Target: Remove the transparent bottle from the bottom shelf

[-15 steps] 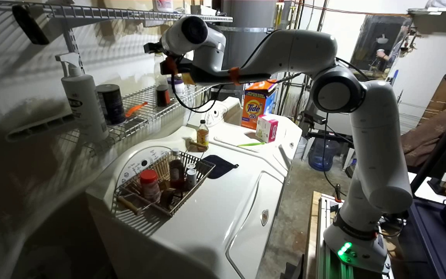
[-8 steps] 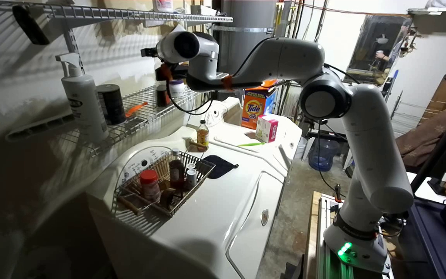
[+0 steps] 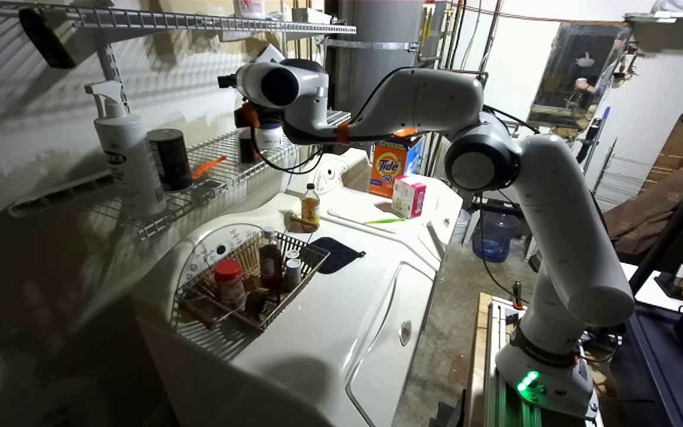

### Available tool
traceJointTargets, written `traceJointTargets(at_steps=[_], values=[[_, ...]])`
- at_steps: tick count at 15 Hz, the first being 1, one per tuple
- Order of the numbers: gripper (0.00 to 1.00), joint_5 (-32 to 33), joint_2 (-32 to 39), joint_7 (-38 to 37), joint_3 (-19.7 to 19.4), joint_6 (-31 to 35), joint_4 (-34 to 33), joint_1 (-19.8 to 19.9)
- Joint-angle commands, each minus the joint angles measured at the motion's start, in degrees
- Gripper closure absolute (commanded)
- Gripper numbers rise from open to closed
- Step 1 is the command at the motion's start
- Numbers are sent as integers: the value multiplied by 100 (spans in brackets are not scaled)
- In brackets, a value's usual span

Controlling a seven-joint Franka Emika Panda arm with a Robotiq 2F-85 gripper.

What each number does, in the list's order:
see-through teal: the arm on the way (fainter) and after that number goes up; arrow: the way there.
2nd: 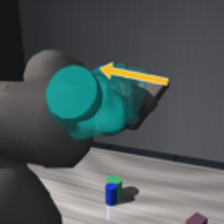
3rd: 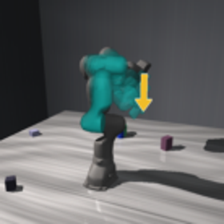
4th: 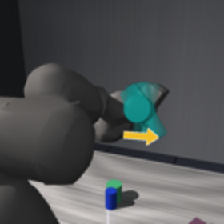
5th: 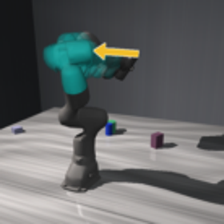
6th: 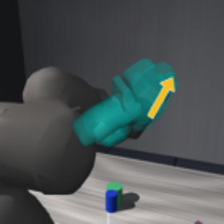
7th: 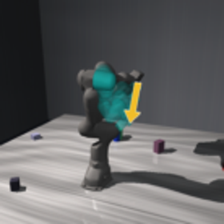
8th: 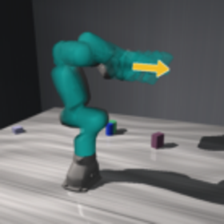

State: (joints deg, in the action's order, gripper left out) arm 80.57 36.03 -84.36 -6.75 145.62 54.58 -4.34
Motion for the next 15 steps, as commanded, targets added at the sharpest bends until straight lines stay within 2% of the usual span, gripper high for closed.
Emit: traceJointTargets(at_steps=[1, 3, 4, 12, 15], values=[[70, 334, 273, -318, -172, 69, -406, -66], [84, 357, 279, -290, -182, 19, -419, -79], [85, 373, 284, -315, -199, 16, -440, -92], [85, 208, -203, 191, -152, -730, -127, -245], [85, 22, -561, 746, -34, -848, 140, -233]])
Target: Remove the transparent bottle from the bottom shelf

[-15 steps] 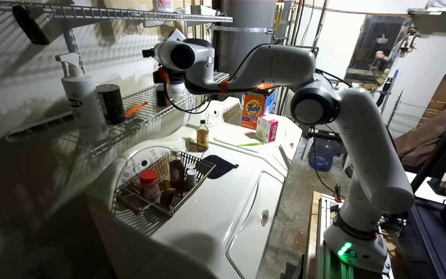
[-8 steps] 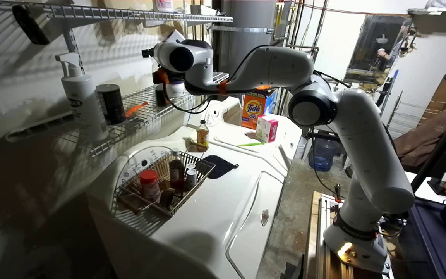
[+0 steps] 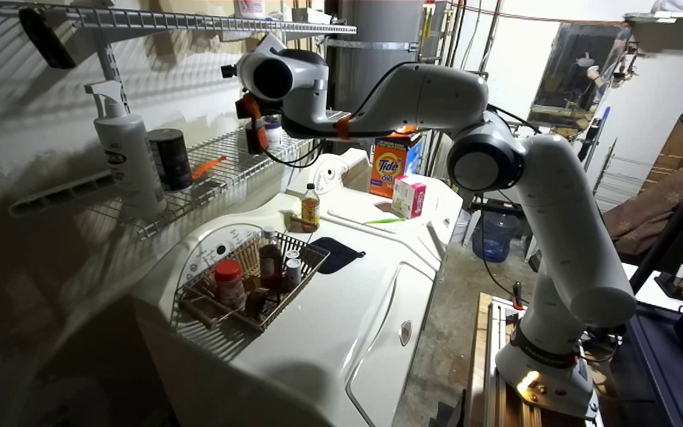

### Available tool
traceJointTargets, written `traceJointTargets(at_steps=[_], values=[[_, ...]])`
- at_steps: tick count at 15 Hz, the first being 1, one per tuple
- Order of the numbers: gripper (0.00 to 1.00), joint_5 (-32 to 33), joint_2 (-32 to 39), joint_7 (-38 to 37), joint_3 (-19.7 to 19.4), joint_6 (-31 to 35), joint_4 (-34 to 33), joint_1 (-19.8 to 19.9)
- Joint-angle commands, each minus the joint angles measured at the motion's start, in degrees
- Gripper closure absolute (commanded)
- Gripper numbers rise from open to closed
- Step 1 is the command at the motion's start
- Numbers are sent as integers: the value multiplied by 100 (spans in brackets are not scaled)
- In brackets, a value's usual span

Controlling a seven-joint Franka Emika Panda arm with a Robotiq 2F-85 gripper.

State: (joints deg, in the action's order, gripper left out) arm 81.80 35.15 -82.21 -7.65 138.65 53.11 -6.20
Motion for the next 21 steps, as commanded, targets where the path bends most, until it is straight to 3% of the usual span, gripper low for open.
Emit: traceJointTargets(at_steps=[1, 4, 9, 13, 15, 17, 19, 20, 21], values=[[85, -303, -655, 950, 167, -127, 469, 13], [85, -1079, -1102, 2142, 461, -57, 897, 232], [85, -3220, -1838, 4318, 1006, 388, 1770, 996], [85, -5081, -2428, 6042, 1783, 806, 2593, 1995], [85, -6025, -2559, 6780, 2298, 1225, 2844, 2582], [85, -6970, -2654, 7646, 3167, 1249, 3073, 3366], [85, -7881, -2623, 8361, 3709, 1000, 2999, 3866], [60, -7564, -2483, 7973, 2211, 1039, 2810, 2500], [60, -7881, -2506, 8239, 2387, 1029, 2850, 2656]])
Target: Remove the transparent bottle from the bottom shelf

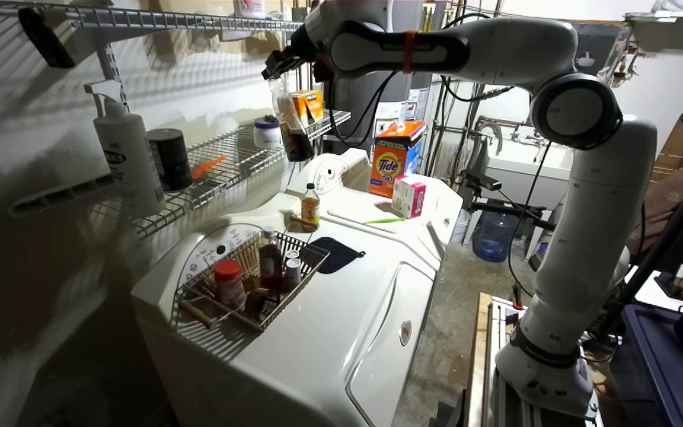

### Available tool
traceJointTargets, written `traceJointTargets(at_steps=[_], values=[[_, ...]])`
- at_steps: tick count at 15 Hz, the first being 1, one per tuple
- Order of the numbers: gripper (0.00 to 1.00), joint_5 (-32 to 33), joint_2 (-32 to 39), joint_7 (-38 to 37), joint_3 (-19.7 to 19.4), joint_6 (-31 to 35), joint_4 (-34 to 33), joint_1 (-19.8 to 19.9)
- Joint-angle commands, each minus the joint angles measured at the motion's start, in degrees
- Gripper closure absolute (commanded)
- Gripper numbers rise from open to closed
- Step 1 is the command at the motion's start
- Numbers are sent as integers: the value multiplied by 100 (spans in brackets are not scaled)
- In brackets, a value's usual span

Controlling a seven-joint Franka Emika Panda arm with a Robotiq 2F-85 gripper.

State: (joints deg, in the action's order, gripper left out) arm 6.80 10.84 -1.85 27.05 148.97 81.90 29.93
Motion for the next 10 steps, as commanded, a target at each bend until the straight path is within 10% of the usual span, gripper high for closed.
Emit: traceJointTargets(at_steps=[1, 4, 5, 10], values=[[60, -508, -86, 323, -996, -6, -6, -873], [60, -555, -90, 375, -948, -7, 20, -828], [85, -555, -91, 375, -945, -7, 20, -829], [85, -631, -216, 537, -595, 957, 665, -370]])
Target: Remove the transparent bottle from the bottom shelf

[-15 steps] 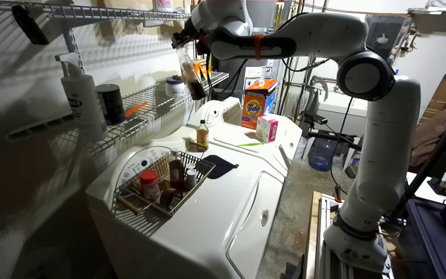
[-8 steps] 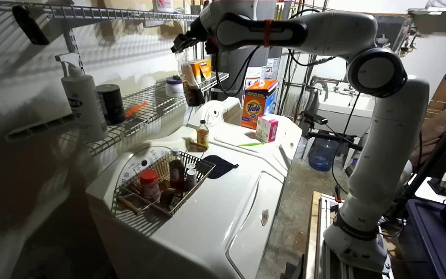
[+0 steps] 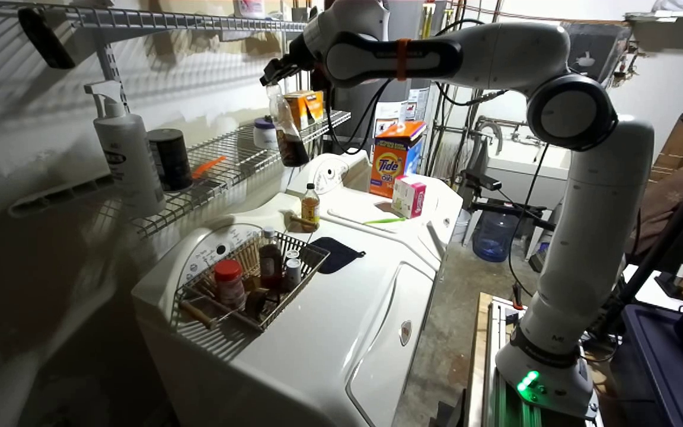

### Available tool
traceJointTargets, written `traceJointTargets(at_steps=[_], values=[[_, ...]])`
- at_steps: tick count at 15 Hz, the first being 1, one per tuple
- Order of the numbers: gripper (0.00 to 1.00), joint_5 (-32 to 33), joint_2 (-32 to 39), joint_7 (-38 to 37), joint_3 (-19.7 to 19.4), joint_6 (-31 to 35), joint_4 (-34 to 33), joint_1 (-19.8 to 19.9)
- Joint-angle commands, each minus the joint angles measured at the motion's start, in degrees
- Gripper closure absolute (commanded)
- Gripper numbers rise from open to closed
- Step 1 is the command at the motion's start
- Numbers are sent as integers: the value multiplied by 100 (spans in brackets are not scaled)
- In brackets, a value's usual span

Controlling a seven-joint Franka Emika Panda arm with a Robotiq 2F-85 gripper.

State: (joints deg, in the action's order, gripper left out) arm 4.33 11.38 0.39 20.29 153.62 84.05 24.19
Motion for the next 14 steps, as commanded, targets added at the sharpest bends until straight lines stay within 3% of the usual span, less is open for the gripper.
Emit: traceJointTargets(at_steps=[1, 5, 10, 14], values=[[85, -628, -365, 454, 133, 607, 630, 314], [85, -1751, -706, 1273, 317, 1141, 1153, 745], [85, -3940, -1271, 3623, 811, 962, 1585, 1335], [85, -5545, -1653, 5418, 591, 706, 2001, 1307]])
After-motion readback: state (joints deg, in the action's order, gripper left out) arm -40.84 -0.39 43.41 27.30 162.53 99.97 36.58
